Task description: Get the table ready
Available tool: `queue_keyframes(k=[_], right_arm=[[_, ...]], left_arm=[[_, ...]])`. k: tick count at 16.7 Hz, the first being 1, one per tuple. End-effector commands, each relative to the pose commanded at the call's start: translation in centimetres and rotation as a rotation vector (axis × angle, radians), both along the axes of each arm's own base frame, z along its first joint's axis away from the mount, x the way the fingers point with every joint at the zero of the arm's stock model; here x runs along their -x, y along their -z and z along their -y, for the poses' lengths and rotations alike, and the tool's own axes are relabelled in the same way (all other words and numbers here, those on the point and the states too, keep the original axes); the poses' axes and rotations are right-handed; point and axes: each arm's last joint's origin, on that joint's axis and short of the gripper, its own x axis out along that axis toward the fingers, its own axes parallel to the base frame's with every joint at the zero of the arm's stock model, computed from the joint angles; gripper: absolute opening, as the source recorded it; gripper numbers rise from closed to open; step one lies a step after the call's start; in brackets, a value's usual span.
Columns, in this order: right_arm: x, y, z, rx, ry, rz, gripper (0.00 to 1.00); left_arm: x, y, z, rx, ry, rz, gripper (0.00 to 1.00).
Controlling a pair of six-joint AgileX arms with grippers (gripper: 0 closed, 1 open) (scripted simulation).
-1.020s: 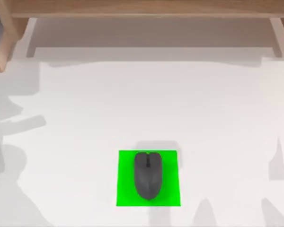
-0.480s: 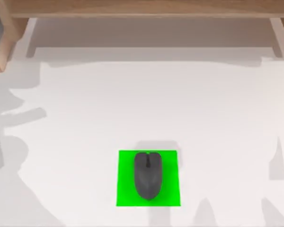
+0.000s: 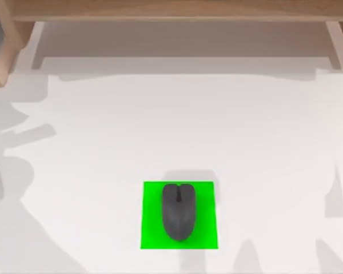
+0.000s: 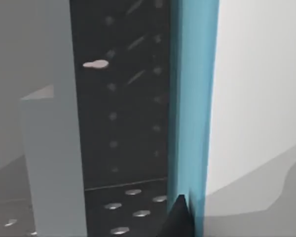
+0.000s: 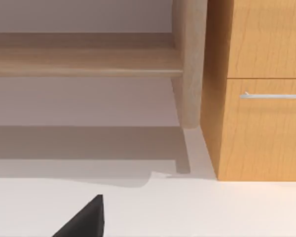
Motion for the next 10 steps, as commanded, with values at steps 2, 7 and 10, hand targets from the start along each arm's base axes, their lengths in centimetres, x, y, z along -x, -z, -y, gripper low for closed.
queue_keyframes(k=[2,7,10], right_arm=[[0.00,0.00,0.00,0.000,0.000,0.000,1.00],[0.00,0.00,0.00,0.000,0.000,0.000,1.00],[0.00,0.00,0.00,0.000,0.000,0.000,1.00]], left_arm=[[0.00,0.00,0.00,0.000,0.000,0.000,0.30],[0.00,0.00,0.00,0.000,0.000,0.000,0.68],[0.00,0.00,0.00,0.000,0.000,0.000,0.90]])
